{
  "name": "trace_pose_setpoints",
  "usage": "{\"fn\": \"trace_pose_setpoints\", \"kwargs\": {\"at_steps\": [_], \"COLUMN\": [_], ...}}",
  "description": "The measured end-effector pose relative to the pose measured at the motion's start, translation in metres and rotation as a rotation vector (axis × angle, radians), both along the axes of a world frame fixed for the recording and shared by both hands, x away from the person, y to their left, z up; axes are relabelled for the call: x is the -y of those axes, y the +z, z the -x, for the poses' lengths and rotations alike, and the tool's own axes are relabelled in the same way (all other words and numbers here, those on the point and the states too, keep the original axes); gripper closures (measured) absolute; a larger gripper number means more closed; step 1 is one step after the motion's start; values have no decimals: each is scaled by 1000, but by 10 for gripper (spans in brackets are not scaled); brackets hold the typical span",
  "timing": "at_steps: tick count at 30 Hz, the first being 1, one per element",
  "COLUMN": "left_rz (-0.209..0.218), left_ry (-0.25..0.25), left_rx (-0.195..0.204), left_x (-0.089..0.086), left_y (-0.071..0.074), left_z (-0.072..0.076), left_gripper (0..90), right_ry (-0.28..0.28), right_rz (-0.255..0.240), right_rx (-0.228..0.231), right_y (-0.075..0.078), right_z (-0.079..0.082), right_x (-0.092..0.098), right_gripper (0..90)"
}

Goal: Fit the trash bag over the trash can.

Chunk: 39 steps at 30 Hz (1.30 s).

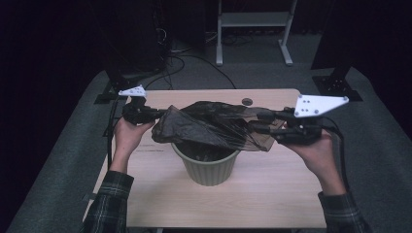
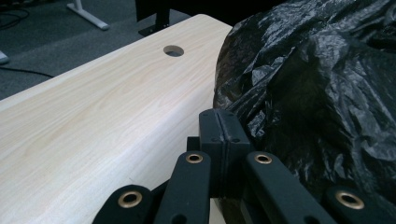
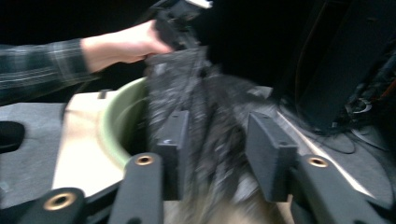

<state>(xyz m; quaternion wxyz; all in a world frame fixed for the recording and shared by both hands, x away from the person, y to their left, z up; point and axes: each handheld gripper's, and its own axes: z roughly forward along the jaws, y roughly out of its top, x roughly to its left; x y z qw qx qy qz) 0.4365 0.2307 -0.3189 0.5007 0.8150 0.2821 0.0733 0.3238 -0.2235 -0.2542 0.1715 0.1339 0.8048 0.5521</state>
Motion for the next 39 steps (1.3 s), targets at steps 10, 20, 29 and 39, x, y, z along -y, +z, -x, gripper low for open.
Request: {"fn": "trace_pose_setpoints", "kwargs": {"at_steps": [10,20,29,39], "left_rz": [5,-29,-148,-74], "left_ry": [-2,72,56,23], "left_rx": [9,-19,-112,-57], "left_x": [1,-2,9,3], "left_y": [2,-18,-50,-31], "left_z": [-3,-26,-27,-13], "left_gripper": [899,899,899,899], "right_ry": [-91,-213,-274,-264], "right_rz": [77,45,138,-33], "right_rx": [-74,-250,-407,-328], "right_y": [-19,-55,-113,-79], "right_z": [-65,-124,-147,-121], "right_x": [-20,-20,-34,-7], "right_gripper": [807,899,899,654]}}
